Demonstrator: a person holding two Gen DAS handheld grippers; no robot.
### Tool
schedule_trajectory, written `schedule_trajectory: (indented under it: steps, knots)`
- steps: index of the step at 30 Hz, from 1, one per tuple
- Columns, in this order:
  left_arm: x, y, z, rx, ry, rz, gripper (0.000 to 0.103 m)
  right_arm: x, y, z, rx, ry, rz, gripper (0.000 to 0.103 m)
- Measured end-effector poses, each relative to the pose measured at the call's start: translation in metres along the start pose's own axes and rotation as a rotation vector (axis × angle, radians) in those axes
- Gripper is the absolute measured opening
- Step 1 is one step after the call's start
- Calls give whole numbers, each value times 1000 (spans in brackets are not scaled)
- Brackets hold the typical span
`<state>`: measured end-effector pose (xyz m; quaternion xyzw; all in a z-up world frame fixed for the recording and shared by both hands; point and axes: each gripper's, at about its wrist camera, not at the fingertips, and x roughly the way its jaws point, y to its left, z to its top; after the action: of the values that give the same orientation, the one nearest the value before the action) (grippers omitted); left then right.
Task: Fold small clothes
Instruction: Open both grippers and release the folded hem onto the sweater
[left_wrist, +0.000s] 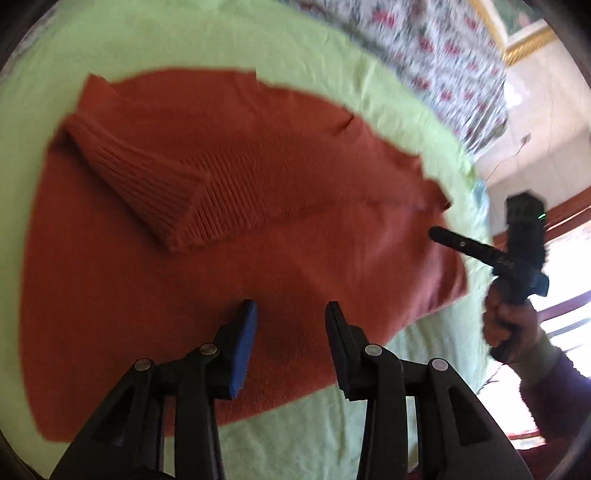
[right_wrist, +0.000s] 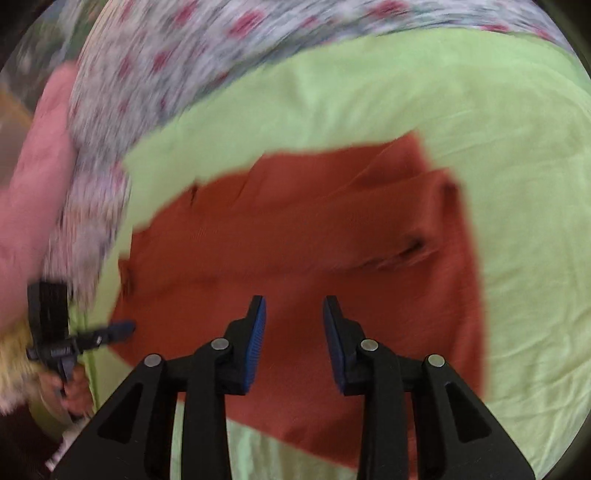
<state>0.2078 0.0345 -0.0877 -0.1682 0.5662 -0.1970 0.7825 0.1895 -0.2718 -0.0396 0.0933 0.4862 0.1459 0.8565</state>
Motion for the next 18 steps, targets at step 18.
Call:
schedule_trajectory:
  steps: [18]
  knots:
    - [-50, 59, 144, -224, -324, 200, 52, 12, -33, 109, 66, -199, -183, 34]
